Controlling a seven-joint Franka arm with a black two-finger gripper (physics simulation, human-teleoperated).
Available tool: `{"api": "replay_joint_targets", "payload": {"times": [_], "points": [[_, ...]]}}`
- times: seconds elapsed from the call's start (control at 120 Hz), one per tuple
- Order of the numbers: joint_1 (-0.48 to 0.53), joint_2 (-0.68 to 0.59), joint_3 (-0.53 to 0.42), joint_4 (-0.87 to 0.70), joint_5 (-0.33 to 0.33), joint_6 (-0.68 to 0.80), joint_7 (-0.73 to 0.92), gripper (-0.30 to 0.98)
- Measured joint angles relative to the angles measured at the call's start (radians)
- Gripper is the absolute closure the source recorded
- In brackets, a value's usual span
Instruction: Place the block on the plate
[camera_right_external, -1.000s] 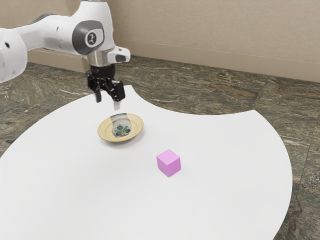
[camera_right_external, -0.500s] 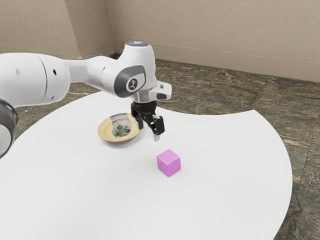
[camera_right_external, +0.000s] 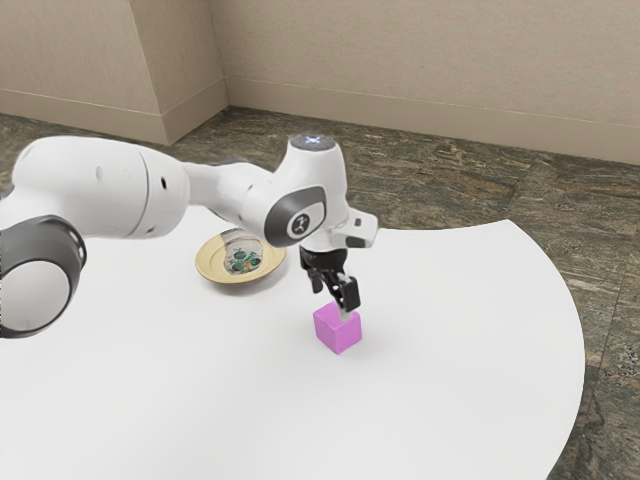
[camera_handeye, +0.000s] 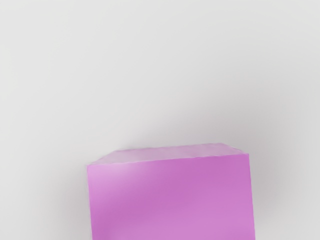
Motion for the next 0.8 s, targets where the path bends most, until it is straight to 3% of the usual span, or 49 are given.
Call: {"api": "replay_joint_targets", "payload": {"times": [0.8], "points": [[0.026, 0.082, -0.020, 0.014, 0.001, 0.043, -0.051, 0.00]]}}
